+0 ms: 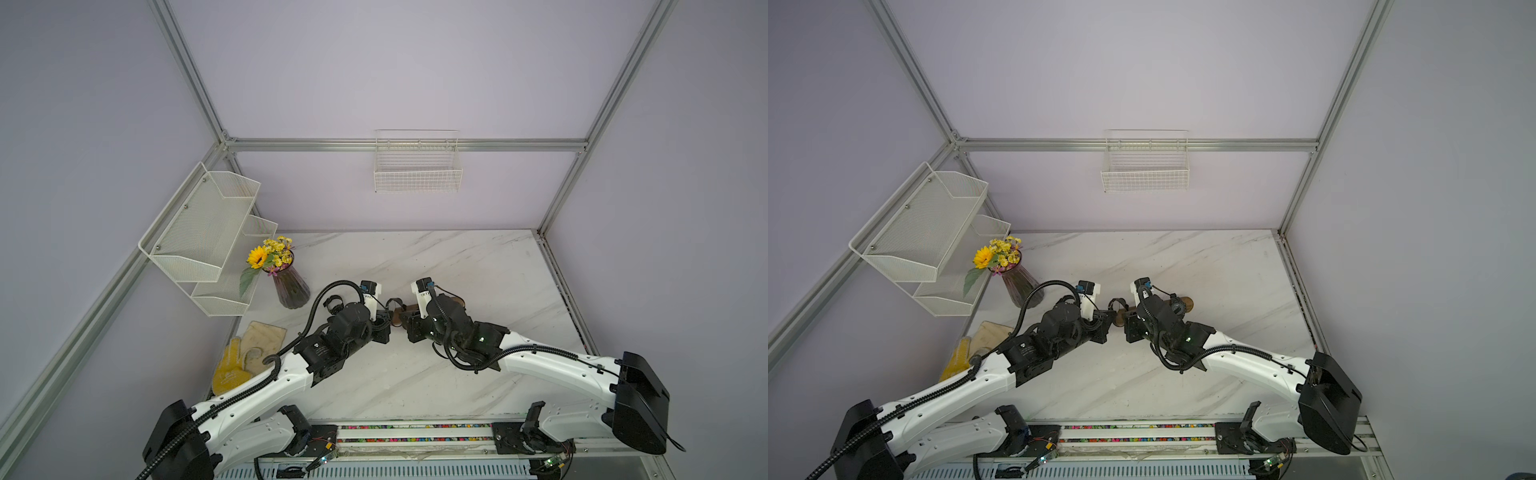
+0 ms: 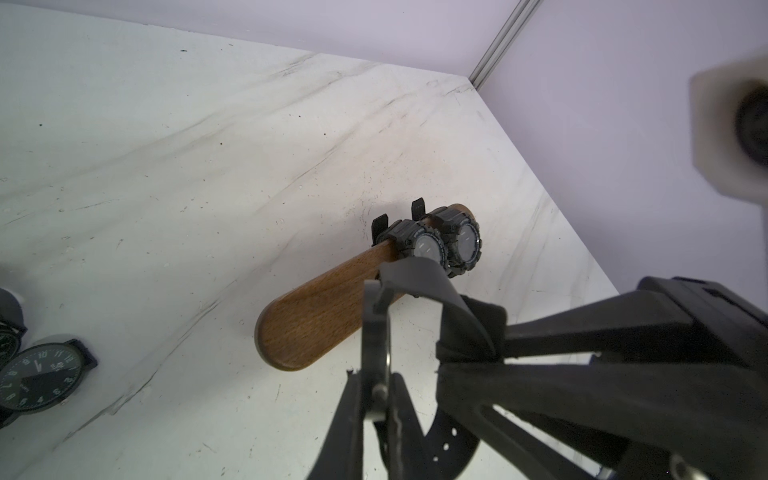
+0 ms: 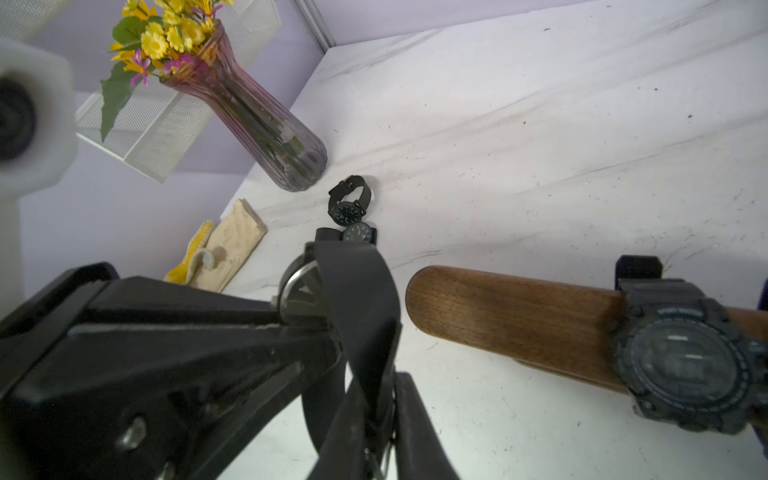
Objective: Place watch on stand
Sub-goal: Pick up the watch at the center of the board.
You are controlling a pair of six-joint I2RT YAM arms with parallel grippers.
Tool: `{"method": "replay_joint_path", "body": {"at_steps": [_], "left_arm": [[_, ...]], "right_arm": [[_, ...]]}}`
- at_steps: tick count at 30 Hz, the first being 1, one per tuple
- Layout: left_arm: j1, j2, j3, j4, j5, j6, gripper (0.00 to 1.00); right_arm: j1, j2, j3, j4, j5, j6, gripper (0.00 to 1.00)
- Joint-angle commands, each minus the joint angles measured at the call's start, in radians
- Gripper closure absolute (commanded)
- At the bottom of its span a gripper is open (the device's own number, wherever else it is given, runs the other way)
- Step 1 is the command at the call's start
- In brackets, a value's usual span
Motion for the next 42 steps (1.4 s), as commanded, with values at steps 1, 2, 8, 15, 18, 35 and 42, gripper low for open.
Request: {"method": "replay_joint_path", "body": {"at_steps": [1,2,8,15,18,35,42], "left_arm": [[-0.004,-0.044,-0.019,0.065,0.016,0.007,0.76],[-0.003,-0.055,-0.028,0.069,0.013,0.01,0.69],[-0.004,-0.174,-0.103,0.097,-0.007,0.064,0.34],[-0.002,-0.393,-0.223,0.247,0.13,0.17,0.12],[-0.002,-0.418,-0.257,0.295,0.154,0.219,0.12],[-0.04,-0.246,-0.193,0.395,0.403,0.363,0.33],[-0.101,-0.16,-0.133,0.385,0.364,0.314,0.37]], "right_arm": [[-0.001,-0.043,0.019,-0.022,0.038,-0.019,0.88],[-0.003,-0.056,0.018,-0.022,0.036,-0.038,0.88],[-0.151,-0.156,-0.013,-0.054,-0.106,-0.143,0.92],[-0.376,-0.238,-0.066,-0.044,-0.45,-0.255,0.98],[-0.434,-0.244,-0.072,-0.037,-0.62,-0.298,0.98],[-0.448,-0.261,-0.086,0.012,-0.828,-0.36,0.98],[-0.448,-0.27,-0.099,0.034,-0.78,-0.361,0.98]]}}
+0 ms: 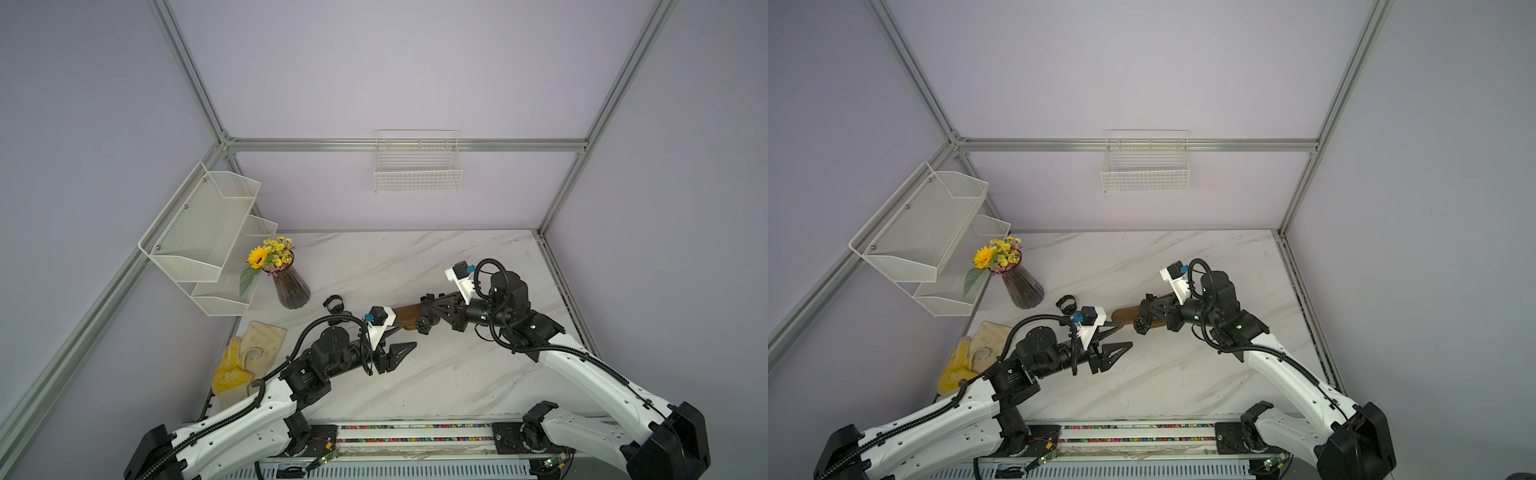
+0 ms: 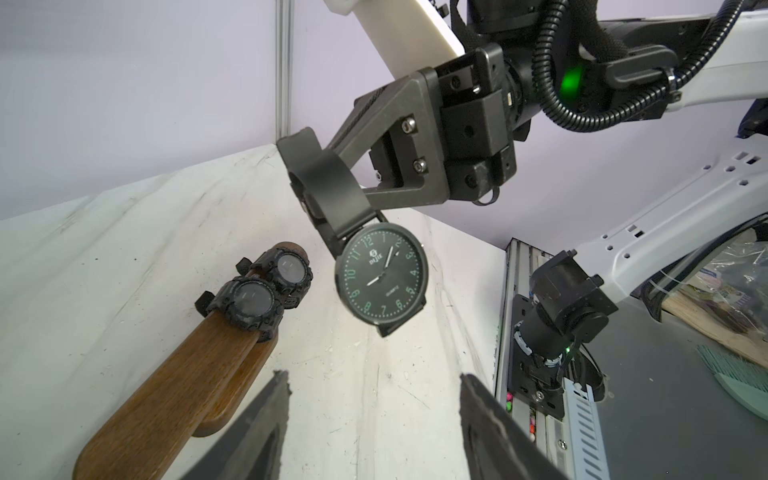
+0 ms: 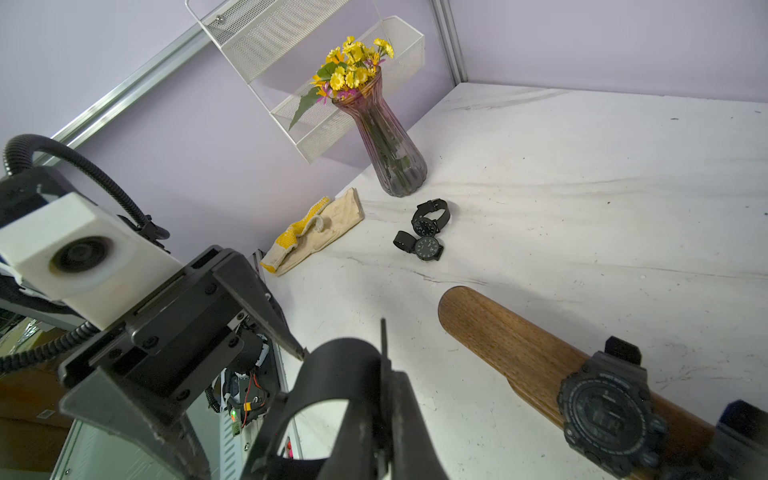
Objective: Place watch on stand
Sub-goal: Pick up the watch at the center of the board.
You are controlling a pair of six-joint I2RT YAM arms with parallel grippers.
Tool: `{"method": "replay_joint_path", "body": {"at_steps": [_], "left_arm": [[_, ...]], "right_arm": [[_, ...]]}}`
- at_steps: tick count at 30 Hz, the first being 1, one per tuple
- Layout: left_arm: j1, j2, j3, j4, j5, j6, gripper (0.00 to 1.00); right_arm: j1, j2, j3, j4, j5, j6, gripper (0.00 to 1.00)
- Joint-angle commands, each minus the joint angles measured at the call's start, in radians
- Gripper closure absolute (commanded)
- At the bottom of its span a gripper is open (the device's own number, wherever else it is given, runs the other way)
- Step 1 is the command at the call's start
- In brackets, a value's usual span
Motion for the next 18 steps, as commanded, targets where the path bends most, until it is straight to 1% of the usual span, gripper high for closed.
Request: {"method": "replay_joint_path", "body": {"at_steps": [1,6,9,13,18], "left_arm": [[-0.027,0.034,0.089,0.036,-0.032,-0.028,0.37],[-0.065,0.071,0.13,0.03,-0.13,-0.045,0.37],[-0.068,0.103,0.162,0.005,-0.151,-0.057,0.37],[-0.069,0.151,0.212,-0.052,-0.2,-0.083,0.34],[-0.07,0.205,0.26,-0.083,-0.205,-0.112,0.34]], "right_arm": [[-0.004,-0.019,-0.013,0.052,0.02,-0.024,0.98],[-0.004,-0.015,-0.022,0.052,0.039,-0.03,0.98],[-0.002,-0.021,-0.03,0.056,0.058,-0.03,0.98],[-0.002,-0.029,-0.037,0.056,0.071,-0.035,0.98],[-0.002,-0.037,-0.04,0.055,0.081,-0.038,0.98]]}}
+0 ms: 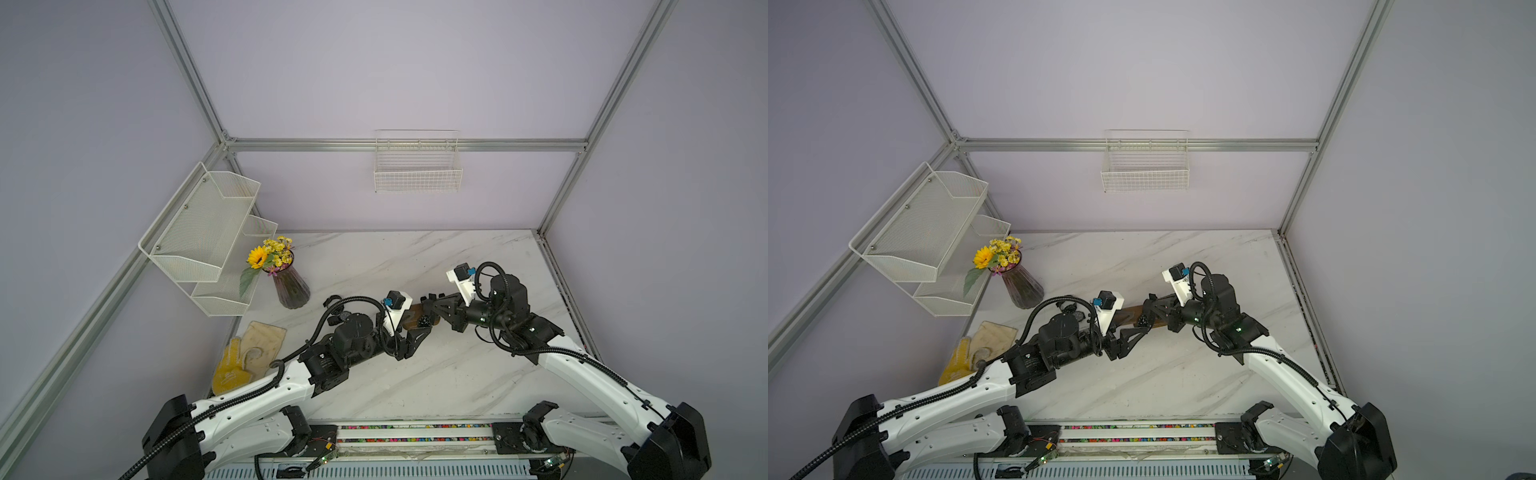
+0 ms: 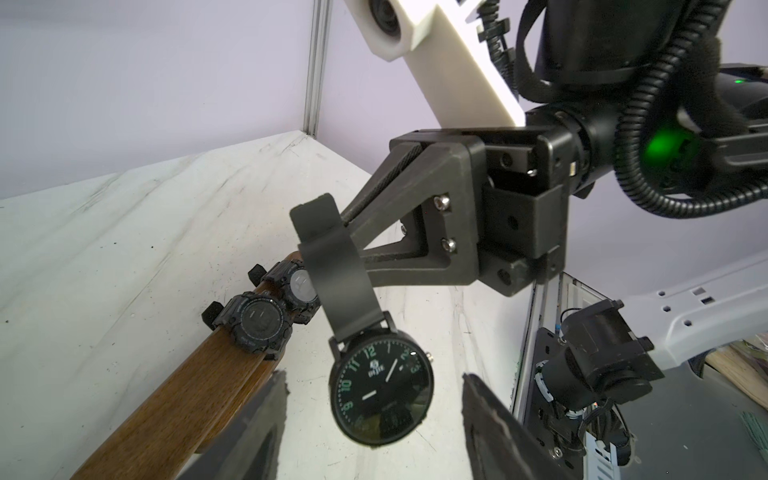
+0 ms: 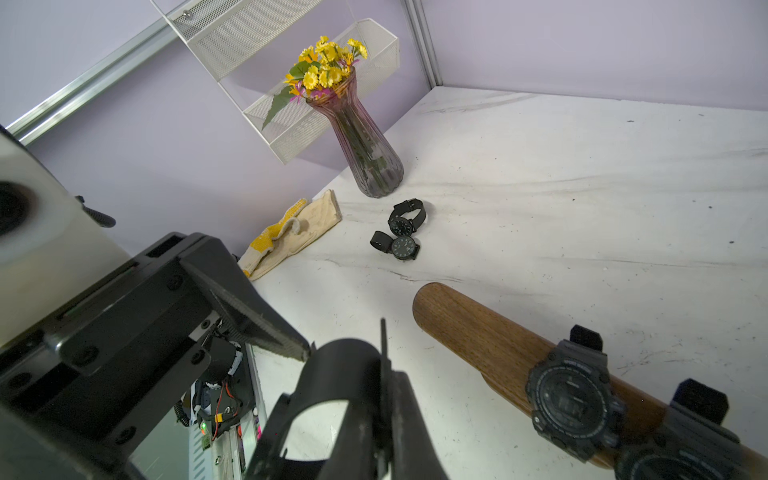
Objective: Place watch on stand
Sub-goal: Pick up the watch at the center of the board.
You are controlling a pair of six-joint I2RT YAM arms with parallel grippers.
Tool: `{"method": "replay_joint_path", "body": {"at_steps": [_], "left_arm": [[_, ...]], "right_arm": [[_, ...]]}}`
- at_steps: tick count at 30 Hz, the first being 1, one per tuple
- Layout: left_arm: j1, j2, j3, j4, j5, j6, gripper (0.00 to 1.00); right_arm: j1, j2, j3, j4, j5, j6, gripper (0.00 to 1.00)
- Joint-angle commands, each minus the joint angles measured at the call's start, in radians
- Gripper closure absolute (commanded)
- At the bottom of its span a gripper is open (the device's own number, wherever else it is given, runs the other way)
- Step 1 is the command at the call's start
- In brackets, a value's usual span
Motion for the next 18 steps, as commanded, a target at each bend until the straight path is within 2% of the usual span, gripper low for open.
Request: {"method": "replay_joint_path", "body": {"at_steps": [1,16,18], "left_arm": [[-0.003,0.023,0.076,-0.014,-0.018,-0.035,0.34],[-0.008,0.09,0.12,-0.009,0.022,-0.074,0.37],[-0.008,0.087,0.119,-0.009,0.025,-0.076,0.34]], "right_arm": [[-0.002,-0.025,-0.006,0.029,0.014,-0.024,0.98],[0.007,-0.015,-0.014,0.034,0.033,-0.03,0.98],[0.008,-0.012,-0.012,0.029,0.038,-0.033,0.98]]}}
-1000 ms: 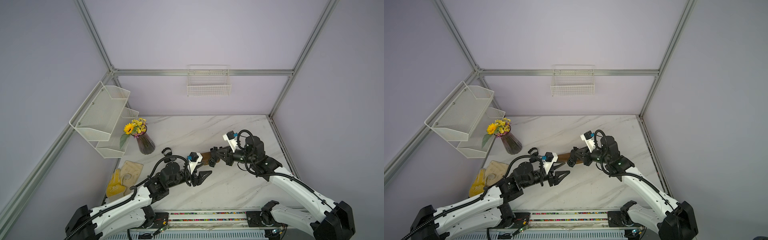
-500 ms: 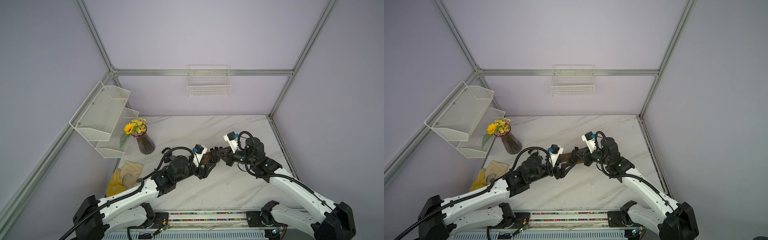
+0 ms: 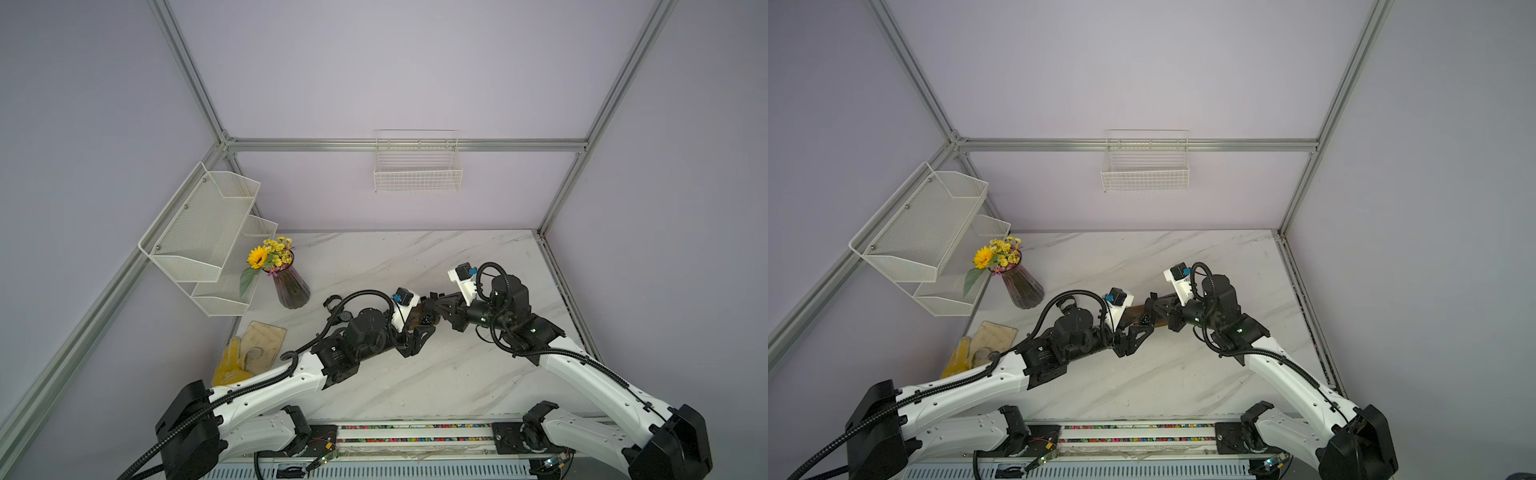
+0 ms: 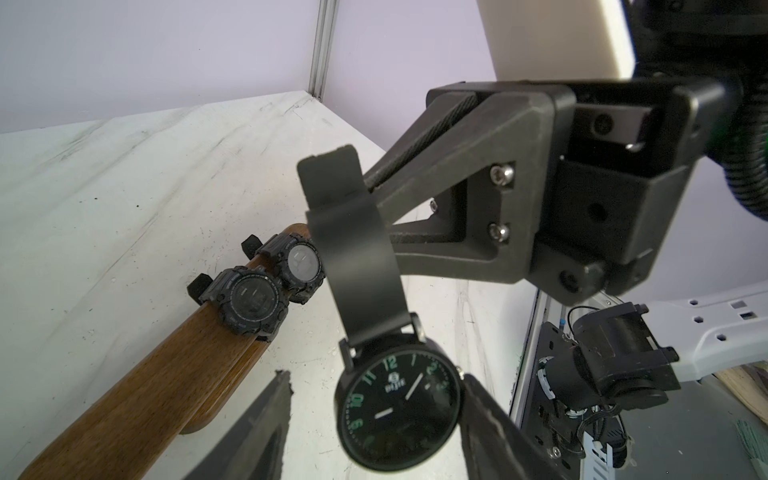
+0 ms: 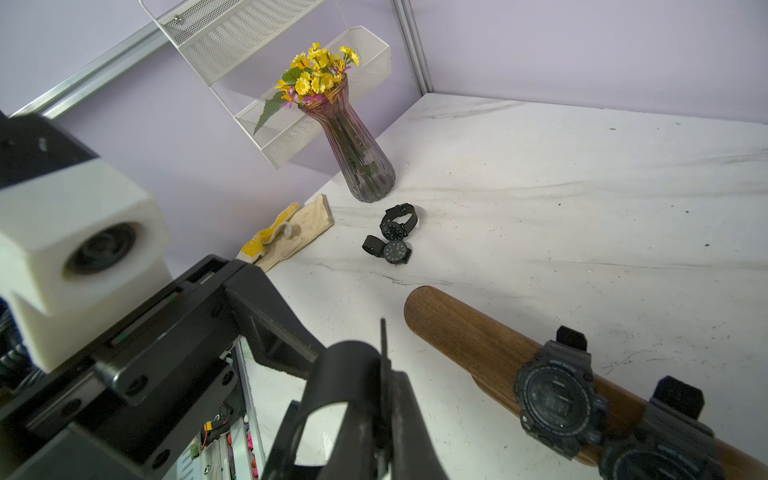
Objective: Place watch on stand
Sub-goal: Pick up the watch at the center of the board.
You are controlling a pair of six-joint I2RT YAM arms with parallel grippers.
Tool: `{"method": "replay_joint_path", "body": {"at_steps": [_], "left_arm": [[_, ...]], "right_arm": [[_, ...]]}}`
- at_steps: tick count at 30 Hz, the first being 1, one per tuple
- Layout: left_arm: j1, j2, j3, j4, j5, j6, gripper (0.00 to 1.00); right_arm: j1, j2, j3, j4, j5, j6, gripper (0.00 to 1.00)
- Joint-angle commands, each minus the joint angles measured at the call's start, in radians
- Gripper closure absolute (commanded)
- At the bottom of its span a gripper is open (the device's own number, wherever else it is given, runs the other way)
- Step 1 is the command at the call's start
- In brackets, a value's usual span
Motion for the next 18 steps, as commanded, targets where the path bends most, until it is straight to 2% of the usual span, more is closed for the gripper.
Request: {"method": "replay_joint_path", "body": {"at_steps": [1,5,12,18], "left_arm": [[-0.006,-0.007,0.08,0.012,0.019,-0.019,0.34],[-0.007,-0.012,0.078,0.015,0.021,-0.021,0.33],[-0.008,-0.003,0.094,0.007,0.004,-0.024,0.4],[-0.007,0.01,0.111,-0.016,0.006,-0.02,0.41]], "right_arm": [[0.008,-0.005,-0.009,0.025,0.014,-0.03,0.98],[0.013,-0.004,-0.007,0.02,0.024,-0.032,0.98],[0.044,0.001,-0.002,0.007,0.069,-0.044,0.99],[0.065,0.006,0.0,0.001,0.1,-0.049,0.99]]}}
